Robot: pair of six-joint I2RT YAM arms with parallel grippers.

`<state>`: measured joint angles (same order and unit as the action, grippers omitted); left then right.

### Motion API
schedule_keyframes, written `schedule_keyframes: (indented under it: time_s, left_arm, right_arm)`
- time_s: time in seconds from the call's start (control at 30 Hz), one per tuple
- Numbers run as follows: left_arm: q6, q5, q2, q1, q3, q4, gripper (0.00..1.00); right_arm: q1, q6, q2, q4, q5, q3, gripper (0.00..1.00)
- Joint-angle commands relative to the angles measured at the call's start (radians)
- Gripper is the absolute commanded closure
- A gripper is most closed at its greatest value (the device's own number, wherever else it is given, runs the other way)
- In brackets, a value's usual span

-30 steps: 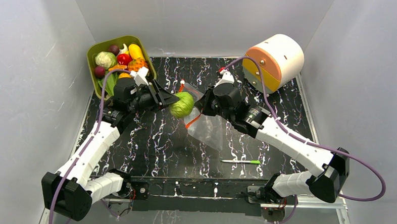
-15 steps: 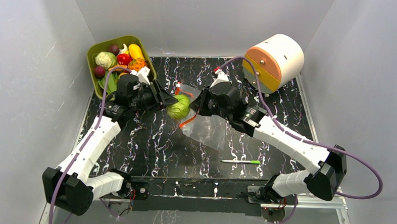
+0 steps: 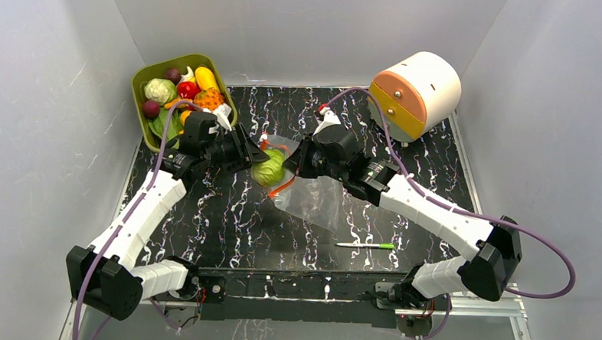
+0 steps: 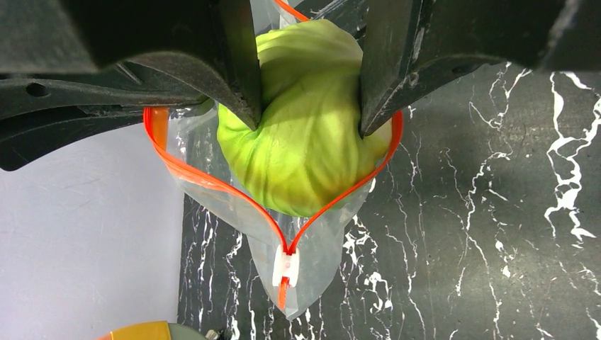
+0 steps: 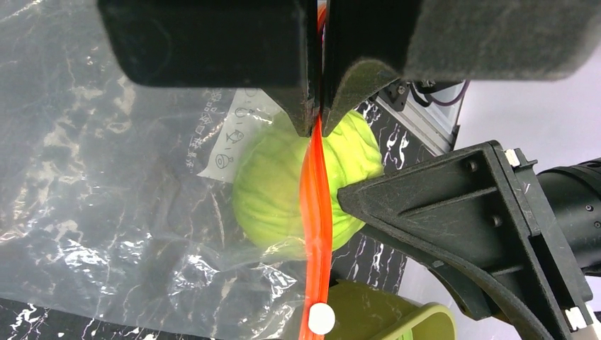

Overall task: Place the food in the zip-top bag and seal the zipper
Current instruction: Place the fake vegetable in the zipper food storage bag.

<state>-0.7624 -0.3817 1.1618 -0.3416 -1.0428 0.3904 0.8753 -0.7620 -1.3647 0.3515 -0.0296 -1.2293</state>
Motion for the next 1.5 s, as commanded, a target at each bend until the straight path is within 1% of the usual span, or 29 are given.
schedule_keyframes:
  time_s: [0.0, 0.13, 0.2, 0.27, 0.33, 0.4, 0.47, 0.67, 0.8, 1.0, 1.23, 1.37, 1.47]
  left_arm:
    - [0.009, 0.041, -0.001, -0.005, -0.067, 0.07, 0.79]
    - [0.016, 0.078, 0.009, -0.005, -0.079, 0.109, 0.79]
    - [0.009, 0.071, 0.012, -0.006, -0.08, 0.106, 0.76]
    - [-0.01, 0.029, 0.008, -0.005, -0.072, 0.076, 0.68]
    - [-0.032, -0.024, 0.001, -0.006, -0.064, 0.028, 0.56]
    - [-0.042, -0.054, -0.005, -0.005, -0.075, 0.021, 0.45]
    - [-0.046, -0.075, -0.017, -0.006, -0.086, 0.026, 0.38]
    - [-0.008, -0.089, -0.068, -0.006, -0.127, 0.084, 0.26]
    - [0.045, -0.024, -0.103, -0.006, -0.152, 0.164, 0.24]
    - [0.106, 0.046, -0.135, -0.005, -0.18, 0.248, 0.25]
    - [0.131, 0.057, -0.14, -0.006, -0.188, 0.28, 0.27]
    - [0.147, 0.071, -0.138, -0.006, -0.18, 0.298, 0.3]
    - [0.129, -0.005, -0.146, -0.006, -0.154, 0.268, 0.3]
  right_arm:
    - [0.001, -0.003, 0.003, -0.09, 0.011, 0.008, 1.0]
    - [0.002, -0.014, 0.018, -0.158, 0.041, 0.043, 1.0]
    - [0.002, -0.017, 0.012, -0.166, 0.046, 0.045, 1.0]
    - [0.002, -0.018, 0.001, -0.156, 0.049, 0.039, 1.0]
    - [0.002, -0.021, -0.001, -0.146, 0.038, 0.037, 1.0]
    - [0.001, -0.025, 0.007, -0.144, 0.017, 0.041, 1.0]
    - [0.002, -0.029, 0.017, -0.136, -0.009, 0.045, 1.0]
    - [0.002, -0.039, 0.046, -0.113, -0.04, 0.048, 1.0]
    - [0.002, -0.046, 0.08, -0.112, -0.06, 0.058, 1.0]
    - [0.002, -0.054, 0.119, -0.114, -0.078, 0.06, 1.0]
    - [0.002, -0.057, 0.139, -0.12, -0.072, 0.062, 1.0]
    - [0.001, -0.057, 0.152, -0.12, -0.078, 0.062, 1.0]
    - [0.002, -0.064, 0.157, -0.11, -0.091, 0.057, 1.0]
